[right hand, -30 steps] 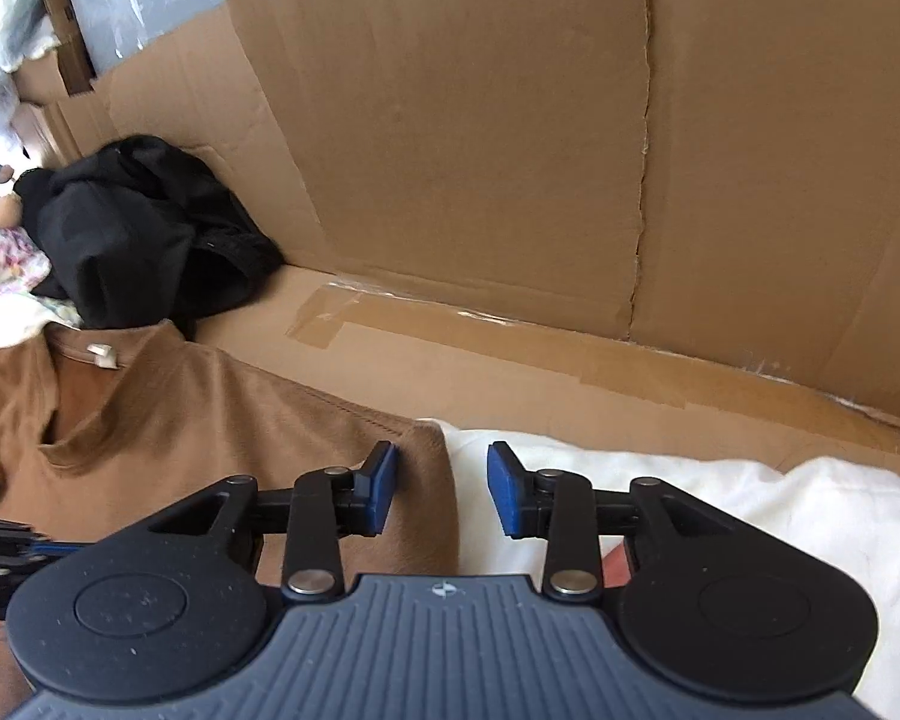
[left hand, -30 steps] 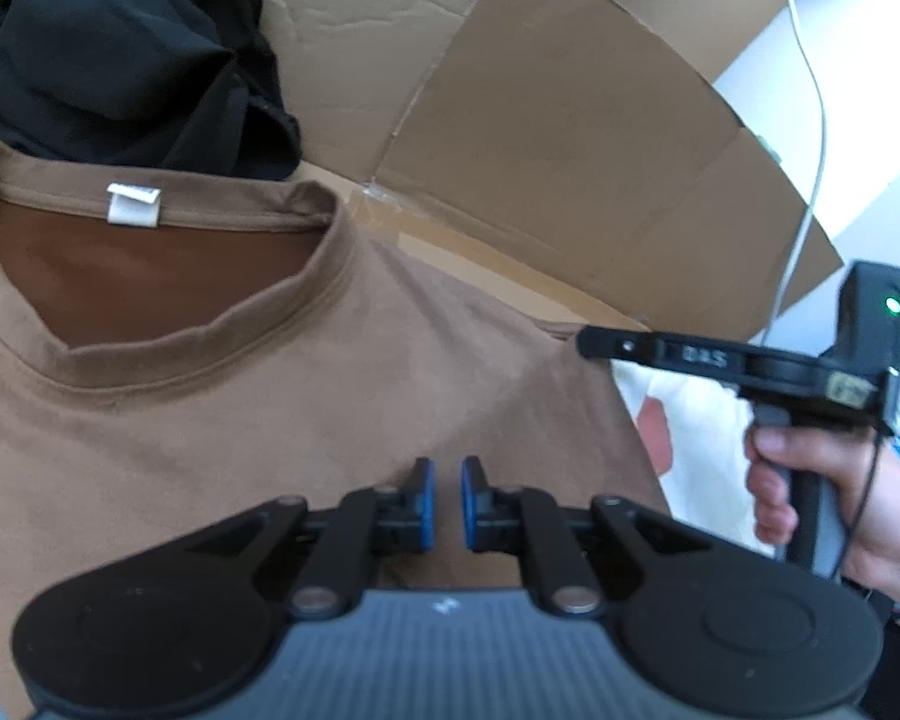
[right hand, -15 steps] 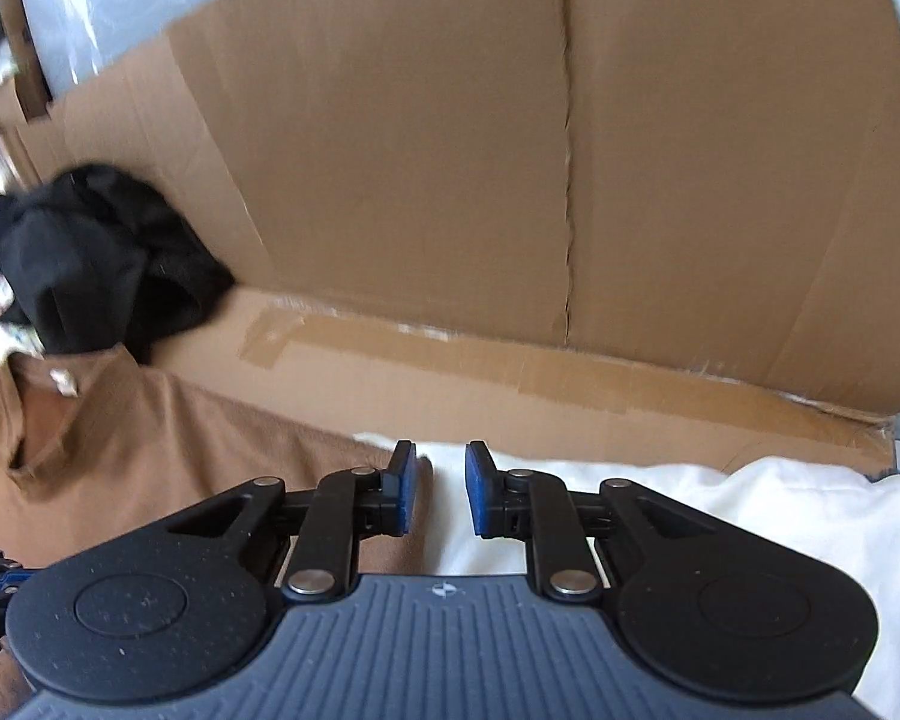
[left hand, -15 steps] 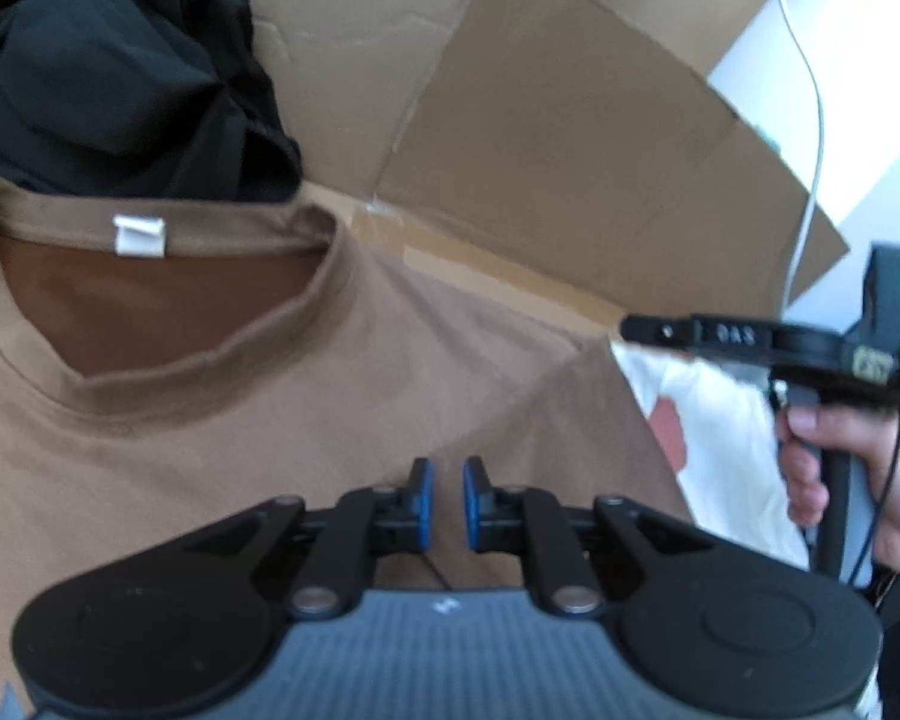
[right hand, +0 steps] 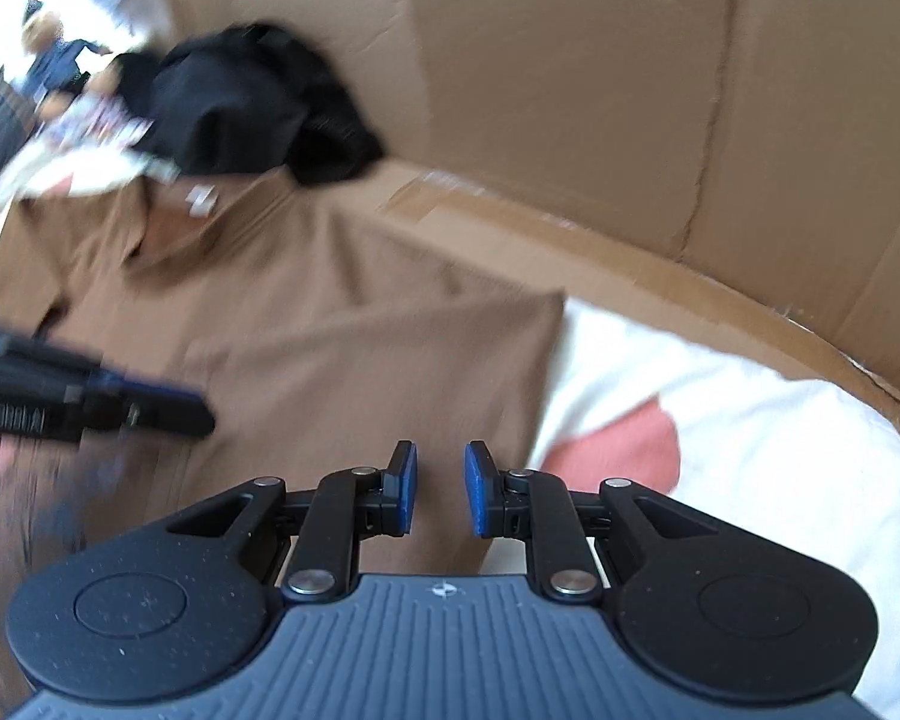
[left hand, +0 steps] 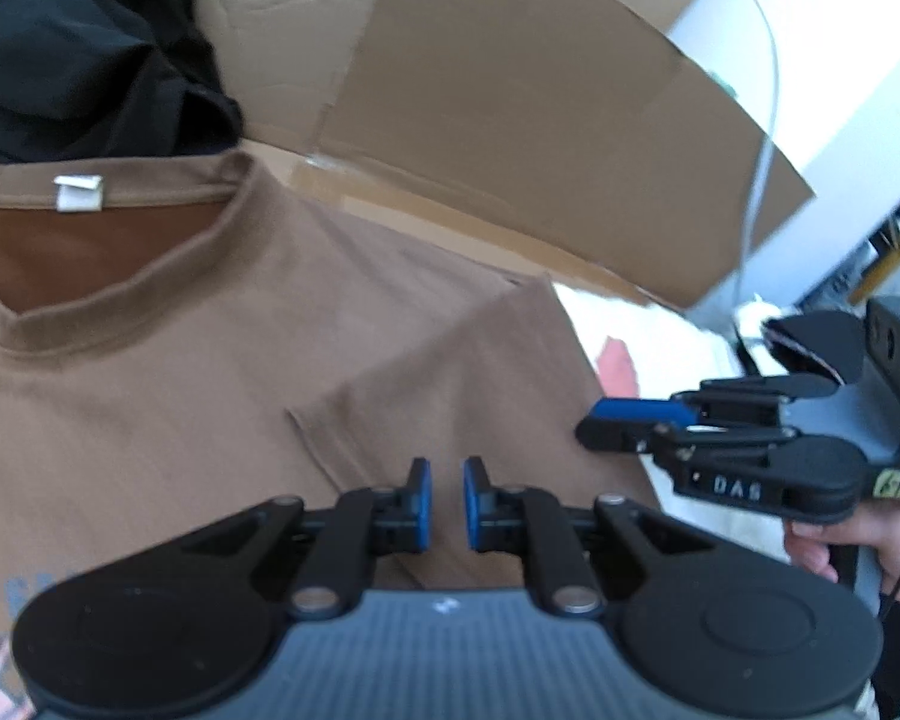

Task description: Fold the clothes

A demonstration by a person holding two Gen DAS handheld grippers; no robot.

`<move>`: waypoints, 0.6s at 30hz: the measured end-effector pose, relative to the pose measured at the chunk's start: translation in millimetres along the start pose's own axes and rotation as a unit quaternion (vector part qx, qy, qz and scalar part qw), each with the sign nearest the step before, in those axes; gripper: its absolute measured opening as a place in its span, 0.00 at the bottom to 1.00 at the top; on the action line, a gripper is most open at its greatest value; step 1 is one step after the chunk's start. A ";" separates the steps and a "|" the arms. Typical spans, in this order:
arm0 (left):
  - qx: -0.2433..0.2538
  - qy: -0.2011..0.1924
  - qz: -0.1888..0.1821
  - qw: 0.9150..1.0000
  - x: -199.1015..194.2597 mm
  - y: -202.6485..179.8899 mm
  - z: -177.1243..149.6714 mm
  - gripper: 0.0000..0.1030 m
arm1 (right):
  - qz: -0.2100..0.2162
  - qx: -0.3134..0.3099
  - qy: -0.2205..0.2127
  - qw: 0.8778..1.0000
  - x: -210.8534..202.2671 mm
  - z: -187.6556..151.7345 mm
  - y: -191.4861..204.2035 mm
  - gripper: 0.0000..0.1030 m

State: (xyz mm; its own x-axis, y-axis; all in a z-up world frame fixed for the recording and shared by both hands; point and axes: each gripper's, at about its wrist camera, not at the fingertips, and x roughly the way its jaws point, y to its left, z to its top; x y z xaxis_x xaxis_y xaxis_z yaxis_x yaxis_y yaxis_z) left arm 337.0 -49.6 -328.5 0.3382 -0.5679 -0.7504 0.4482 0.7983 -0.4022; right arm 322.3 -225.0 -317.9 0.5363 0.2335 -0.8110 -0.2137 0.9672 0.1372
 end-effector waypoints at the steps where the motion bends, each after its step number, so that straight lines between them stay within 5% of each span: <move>1: 0.008 0.004 0.000 1.000 -0.9 -4.9 -3.1 0.11 | 0.005 -0.006 0.004 1.000 -4.8 -6.6 2.8 0.19; 18: 0.060 0.050 -0.023 0.997 -1.4 -41.2 -39.8 0.17 | 0.038 0.027 0.050 0.998 -52.1 -84.6 4.2 0.17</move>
State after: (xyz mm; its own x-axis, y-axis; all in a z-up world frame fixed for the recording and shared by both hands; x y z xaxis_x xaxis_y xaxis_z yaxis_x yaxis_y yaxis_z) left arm 285.1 -73.7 -331.7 0.2333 -0.5759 -0.7835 0.5585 0.7390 -0.3769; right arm 224.5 -241.6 -323.1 0.4360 0.2987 -0.8489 -0.2049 0.9515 0.2296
